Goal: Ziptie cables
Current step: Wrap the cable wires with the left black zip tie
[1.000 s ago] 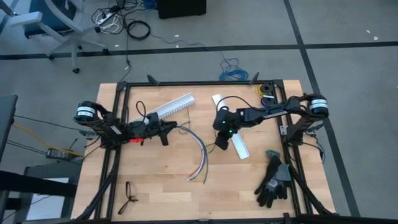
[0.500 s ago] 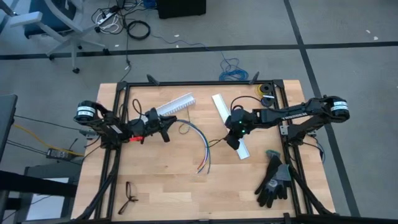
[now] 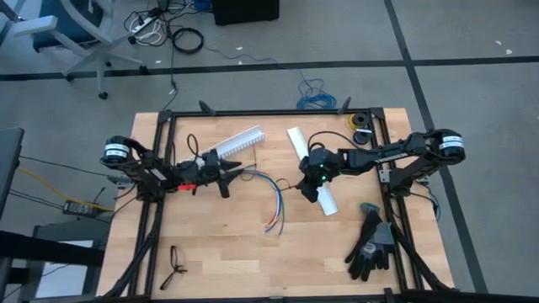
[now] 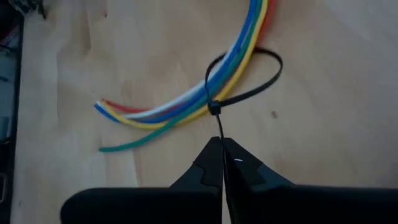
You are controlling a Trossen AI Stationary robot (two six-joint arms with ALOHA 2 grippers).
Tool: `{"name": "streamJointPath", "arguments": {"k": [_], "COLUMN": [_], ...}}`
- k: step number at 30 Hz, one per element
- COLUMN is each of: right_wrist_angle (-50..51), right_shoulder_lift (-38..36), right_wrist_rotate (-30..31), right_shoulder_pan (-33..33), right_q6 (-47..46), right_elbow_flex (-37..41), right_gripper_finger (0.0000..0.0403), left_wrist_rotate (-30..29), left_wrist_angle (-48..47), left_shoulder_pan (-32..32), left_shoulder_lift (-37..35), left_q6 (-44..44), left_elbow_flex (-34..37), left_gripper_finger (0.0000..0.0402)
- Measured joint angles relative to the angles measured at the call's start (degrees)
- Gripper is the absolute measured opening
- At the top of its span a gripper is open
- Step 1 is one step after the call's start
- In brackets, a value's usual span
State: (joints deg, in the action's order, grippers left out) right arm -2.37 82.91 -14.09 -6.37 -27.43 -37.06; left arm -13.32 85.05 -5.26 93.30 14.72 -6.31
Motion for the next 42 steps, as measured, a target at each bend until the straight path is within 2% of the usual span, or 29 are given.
{"name": "streamJointPath", "arguments": {"k": [5, 8, 13, 20, 26, 34, 38, 42], "right_wrist_angle": [0.0, -0.2, -1.2, -6.1, -8.4, -8.1, -8.2, -8.2], "right_shoulder_lift": [0.2, 0.2, 0.2, 0.2, 0.2, 0.2, 0.2, 0.2], "right_wrist_rotate": [-1.2, -2.2, -2.6, -2.6, -1.9, -2.6, -2.6, -2.6], "right_shoulder_pan": [0.0, 0.0, 0.0, 0.0, 0.0, 0.0, 0.0, 0.0], "right_q6": [-0.9, -0.9, -1.0, -0.9, 0.0, 0.0, -0.7, -0.8], "right_elbow_flex": [0.0, 0.0, 0.0, 0.0, 0.0, 0.0, 0.0, 0.0], "right_gripper_finger": [0.0, 0.0, 0.0, 0.0, 0.0, 0.0, 0.0, 0.0], "left_wrist_rotate": [0.0, 0.7, 7.2, 10.2, 10.6, 9.6, 9.5, 9.4], "left_wrist_angle": [4.9, 3.7, -9.4, -25.6, -37.9, -42.6, -48.7, -52.7], "left_shoulder_pan": [0.0, 0.0, 0.0, 0.0, 0.0, 0.0, 0.0, 0.0], "left_shoulder_lift": [0.0, 0.0, 0.0, 0.0, 0.0, 0.0, 0.0, 0.0], "left_q6": [-2.4, -2.5, -2.5, -7.0, -8.7, -8.9, -11.9, -19.3], "left_elbow_flex": [0.0, -1.2, -7.4, -19.3, -25.8, -27.1, -27.1, -27.0], "left_gripper_finger": [0.0166, 0.0166, 0.0167, 0.0167, 0.0167, 0.0168, 0.0168, 0.0168]}}
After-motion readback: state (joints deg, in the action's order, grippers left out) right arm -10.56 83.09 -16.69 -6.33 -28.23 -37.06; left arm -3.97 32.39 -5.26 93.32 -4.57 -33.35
